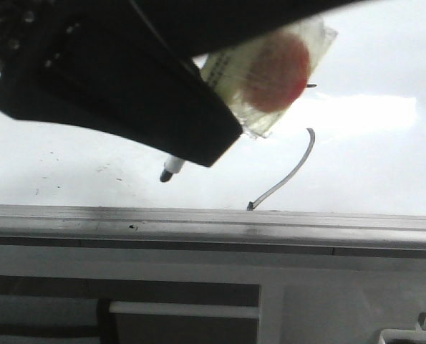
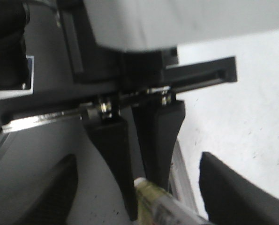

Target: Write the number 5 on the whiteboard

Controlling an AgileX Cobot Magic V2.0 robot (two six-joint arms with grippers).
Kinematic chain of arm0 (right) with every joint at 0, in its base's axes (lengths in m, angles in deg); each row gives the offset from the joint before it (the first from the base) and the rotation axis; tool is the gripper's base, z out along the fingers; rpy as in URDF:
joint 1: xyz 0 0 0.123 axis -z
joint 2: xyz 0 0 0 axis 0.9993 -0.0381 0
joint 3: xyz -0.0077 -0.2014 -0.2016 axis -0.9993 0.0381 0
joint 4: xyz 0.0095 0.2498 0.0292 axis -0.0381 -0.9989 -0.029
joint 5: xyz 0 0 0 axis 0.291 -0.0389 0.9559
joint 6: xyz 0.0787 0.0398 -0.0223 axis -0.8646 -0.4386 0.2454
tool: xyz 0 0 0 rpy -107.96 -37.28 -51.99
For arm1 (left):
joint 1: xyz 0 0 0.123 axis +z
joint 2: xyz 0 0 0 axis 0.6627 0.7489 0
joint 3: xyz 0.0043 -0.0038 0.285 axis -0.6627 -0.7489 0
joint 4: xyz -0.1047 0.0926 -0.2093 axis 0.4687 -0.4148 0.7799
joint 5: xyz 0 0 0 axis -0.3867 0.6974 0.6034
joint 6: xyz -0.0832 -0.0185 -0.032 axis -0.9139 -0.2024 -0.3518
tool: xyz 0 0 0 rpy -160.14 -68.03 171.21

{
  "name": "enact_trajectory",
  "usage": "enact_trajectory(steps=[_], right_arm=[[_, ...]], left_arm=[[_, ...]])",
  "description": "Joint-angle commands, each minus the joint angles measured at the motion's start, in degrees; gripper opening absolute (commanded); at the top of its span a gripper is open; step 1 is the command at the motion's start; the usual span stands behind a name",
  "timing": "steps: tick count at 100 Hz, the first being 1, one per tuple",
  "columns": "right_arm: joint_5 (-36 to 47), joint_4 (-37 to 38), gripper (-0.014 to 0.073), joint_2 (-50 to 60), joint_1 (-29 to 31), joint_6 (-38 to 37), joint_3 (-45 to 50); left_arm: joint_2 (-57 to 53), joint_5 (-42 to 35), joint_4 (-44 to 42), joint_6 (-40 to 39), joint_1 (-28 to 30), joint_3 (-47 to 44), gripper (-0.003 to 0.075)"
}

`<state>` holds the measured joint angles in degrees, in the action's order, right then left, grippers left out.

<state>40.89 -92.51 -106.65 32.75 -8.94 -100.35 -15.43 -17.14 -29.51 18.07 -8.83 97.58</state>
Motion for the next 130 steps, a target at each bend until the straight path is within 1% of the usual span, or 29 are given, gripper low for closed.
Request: enact_trajectory(steps=[1, 8, 14, 19, 24, 31, 32, 33, 34, 35, 36, 37, 38, 40, 41, 47, 60, 70, 101, 116, 121, 130], right_arm=[[7.00, -1.01, 0.0552, 3.46, 1.21, 0.58, -1.98], [8.00, -1.01, 0.0539, 6.48, 3.32, 0.58, -1.98], [8.11, -1.01, 0.0517, 9.12, 5.59, 0.58, -1.98], [7.78, -1.01, 0.0477, 11.40, 7.92, 0.38, -1.98], [7.10, -1.01, 0.0415, 13.61, 9.91, 0.38, -1.98], [5.70, -1.01, 0.0269, 16.37, 12.52, 0.38, -1.98], [5.38, -1.01, 0.0230, 16.87, 12.75, 0.38, -1.98], [5.19, -1.01, 0.0210, 17.10, 13.20, 0.38, -1.98], [4.80, -1.01, 0.0167, 17.56, 13.42, 0.38, -1.98], [4.59, -1.01, 0.0144, 17.77, 13.62, 0.38, -1.98], [4.16, -1.01, 0.0097, 18.18, 14.00, 0.38, -1.98], [3.95, -1.01, 0.0073, 18.38, 14.18, 0.38, -1.98], [3.58, -1.01, 0.0024, 18.76, 14.54, 0.38, -1.98], [3.16, -0.90, -0.0025, 19.12, 15.01, 0.38, -1.98], [2.81, -0.92, -0.0073, 19.45, 15.17, 0.38, -1.98], [1.68, -0.92, -0.0060, 20.25, 16.23, 0.24, -1.98], [-0.25, -0.92, -0.0062, 20.77, 16.67, 0.24, -1.98], [-1.05, -0.92, -0.0062, 20.77, 16.67, 0.24, -1.98], [-2.75, -0.92, -0.0062, 20.77, 16.67, 0.24, -1.98], [-3.37, -0.92, -0.0062, 20.77, 16.67, 0.24, -1.98], [-3.37, -0.92, -0.0062, 20.77, 16.67, 0.24, -1.98], [-3.37, -0.92, -0.0062, 20.77, 16.67, 0.24, -1.98]], left_arm=[[-0.84, -2.31, 2.27, -2.12, 0.24, 1.79, -0.0020], [-0.84, -2.58, 2.16, -3.46, 0.24, 1.79, -0.0020], [-0.84, -4.41, 2.04, -5.89, 0.24, 1.79, -0.0020], [-0.84, -7.65, 1.96, -9.15, 0.24, 1.53, -0.0020], [-0.84, -12.15, 1.96, -13.10, 0.24, 0.85, -0.0020], [-0.84, -20.16, 1.96, -18.66, 0.24, -0.51, -0.0020], [-0.84, -21.90, 1.96, -19.19, 0.24, -0.67, -0.0020], [-0.71, -22.75, 2.09, -20.23, 0.24, -0.98, -0.0020], [-0.70, -23.60, 2.09, -20.68, 0.24, -1.15, -0.0020], [-0.56, -25.21, 2.09, -21.51, 0.24, -1.30, -0.0020], [-0.53, -25.97, 2.09, -21.89, 0.24, -1.58, -0.0020], [-0.53, -27.40, 2.09, -22.45, 0.24, -1.70, -0.0020], [-0.24, -28.69, 2.09, -22.87, 0.11, -1.83, -0.0020], [-0.06, -29.92, 2.19, -23.07, 0.11, -2.25, -0.0020], [0.05, -30.54, 2.17, -23.07, 0.11, -2.35, -0.0020], [1.22, -34.64, 2.45, -23.15, 0.11, -2.84, -0.0020], [4.19, -40.14, 6.80, -23.15, 0.11, -2.85, -0.0020], [6.54, -42.91, 9.97, -23.15, 0.11, -2.85, -0.0020], [10.36, -44.02, 12.61, -23.15, 0.11, -3.94, -0.0020], [10.36, -46.81, 12.82, -23.15, 0.11, -6.39, -0.0020], [10.36, -47.10, 14.28, -23.15, 0.11, -6.96, -0.0020], [10.36, -47.10, 19.54, -23.15, 0.11, -7.21, -0.0020]])
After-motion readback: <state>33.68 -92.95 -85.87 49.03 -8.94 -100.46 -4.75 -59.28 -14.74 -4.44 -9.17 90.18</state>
